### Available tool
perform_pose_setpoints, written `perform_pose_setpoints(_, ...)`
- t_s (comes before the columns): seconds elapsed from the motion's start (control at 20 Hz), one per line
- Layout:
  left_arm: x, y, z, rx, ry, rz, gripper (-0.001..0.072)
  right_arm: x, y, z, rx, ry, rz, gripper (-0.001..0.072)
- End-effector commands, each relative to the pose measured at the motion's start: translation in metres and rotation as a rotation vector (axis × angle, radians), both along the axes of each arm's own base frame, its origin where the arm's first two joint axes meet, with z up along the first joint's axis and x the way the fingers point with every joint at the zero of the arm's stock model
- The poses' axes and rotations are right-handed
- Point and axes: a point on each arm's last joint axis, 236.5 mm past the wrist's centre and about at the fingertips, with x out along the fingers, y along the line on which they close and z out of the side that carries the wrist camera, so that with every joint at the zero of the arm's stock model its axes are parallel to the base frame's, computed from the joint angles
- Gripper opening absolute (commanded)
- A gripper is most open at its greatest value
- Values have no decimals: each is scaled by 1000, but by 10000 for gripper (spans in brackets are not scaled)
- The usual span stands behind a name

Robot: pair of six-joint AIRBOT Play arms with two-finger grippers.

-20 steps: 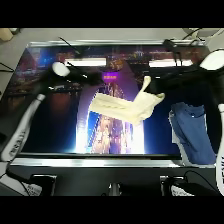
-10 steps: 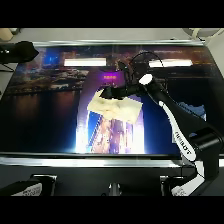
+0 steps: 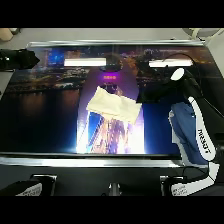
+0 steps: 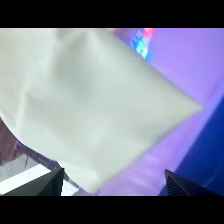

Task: Fold the shirts.

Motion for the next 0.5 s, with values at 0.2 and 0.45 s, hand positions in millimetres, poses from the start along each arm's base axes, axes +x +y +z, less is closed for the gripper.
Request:
perform_pose_setpoints(0.2, -6, -14, -4, 5, 9, -36, 25, -22, 17, -68, 208, 151, -328, 659)
perform_pose_setpoints(0.45, -13, -32, 2, 0, -5, -78, 25, -22, 35, -83, 230, 179, -346, 374)
